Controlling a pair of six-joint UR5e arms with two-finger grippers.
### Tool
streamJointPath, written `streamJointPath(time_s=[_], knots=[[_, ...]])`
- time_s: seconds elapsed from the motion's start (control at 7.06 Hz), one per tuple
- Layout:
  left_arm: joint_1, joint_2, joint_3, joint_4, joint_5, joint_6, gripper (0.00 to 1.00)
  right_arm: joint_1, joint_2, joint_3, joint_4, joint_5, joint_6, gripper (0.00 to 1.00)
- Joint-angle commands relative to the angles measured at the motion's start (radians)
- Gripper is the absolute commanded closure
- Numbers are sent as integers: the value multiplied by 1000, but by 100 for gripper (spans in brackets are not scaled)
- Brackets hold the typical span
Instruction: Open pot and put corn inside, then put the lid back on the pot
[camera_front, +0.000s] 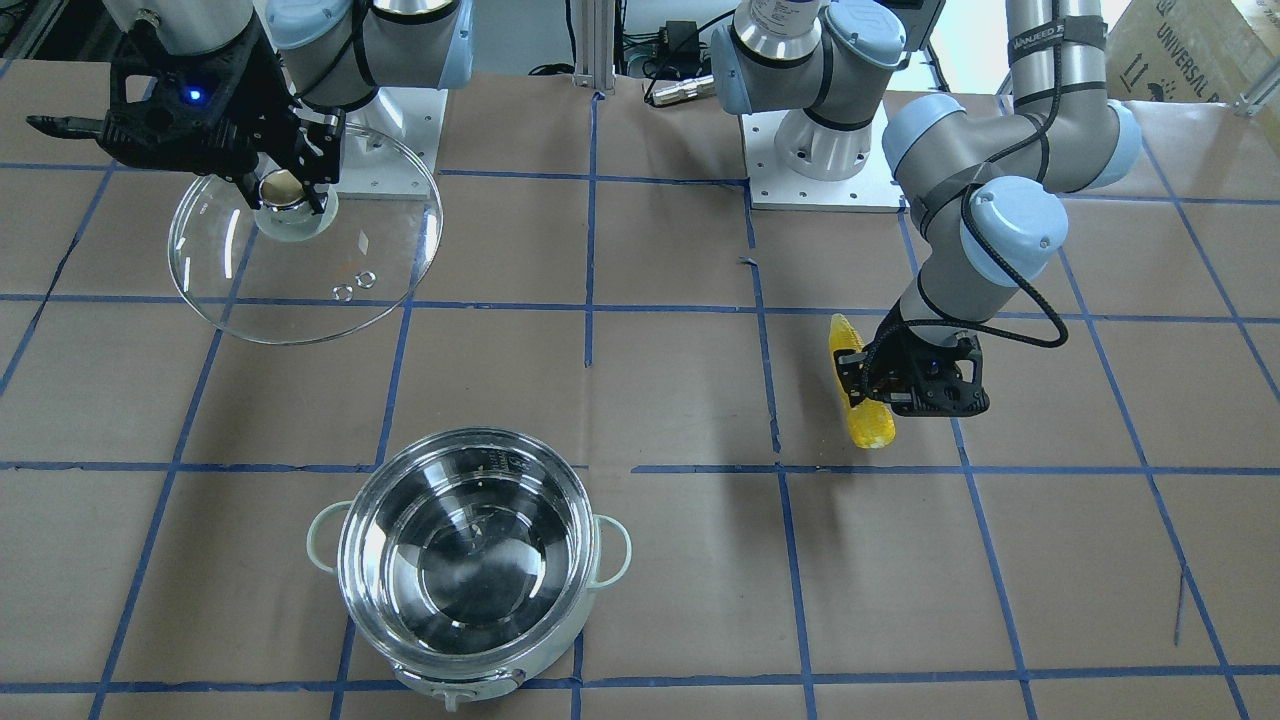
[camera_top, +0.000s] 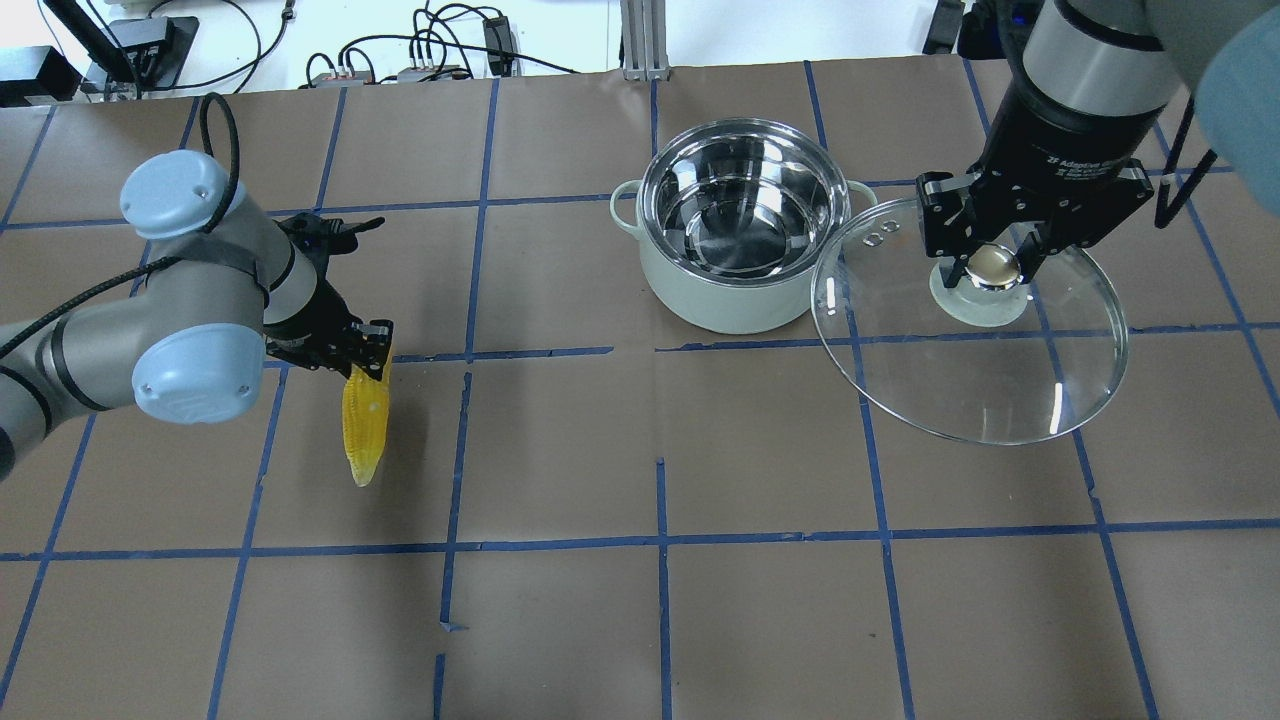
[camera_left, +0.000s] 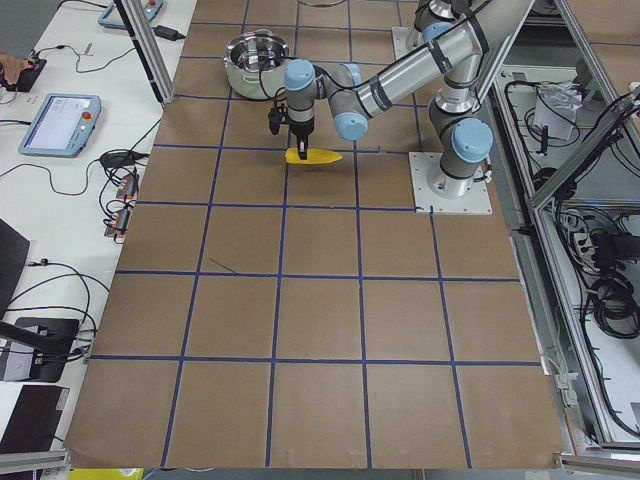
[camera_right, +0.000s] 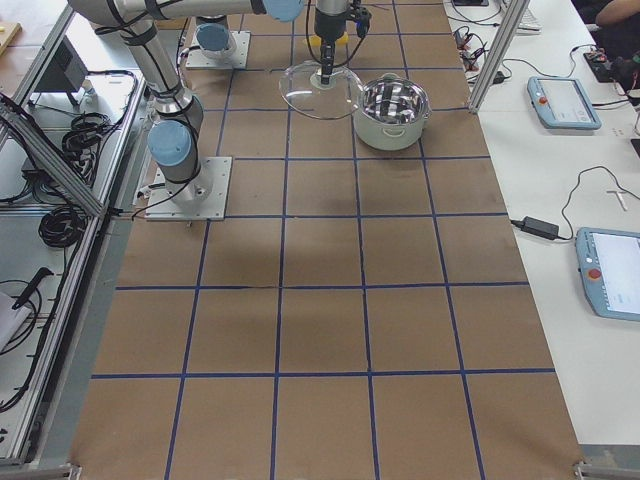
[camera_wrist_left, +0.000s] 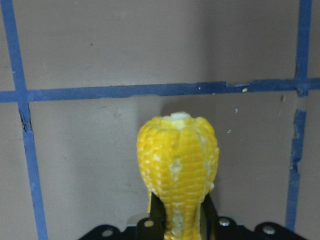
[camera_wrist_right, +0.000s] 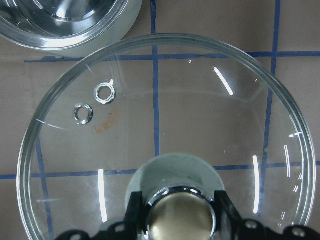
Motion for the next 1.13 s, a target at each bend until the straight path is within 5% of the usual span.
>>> streamJointPath(time_s=[0.0, 0.28, 0.71, 0.99], knots=[[-151, -11, 204, -120, -34, -130, 89, 5, -12, -8, -5, -3, -2, 75], [-260, -112, 451, -261, -40, -246, 89, 12, -9, -8, -15, -3, -2, 74], [-424, -360, 800, -268, -46, -396, 89, 15, 2, -8, -38, -3, 1, 73], [-486, -482, 941, -266, -40, -467, 89, 13, 2, -8, -40, -3, -2, 73]])
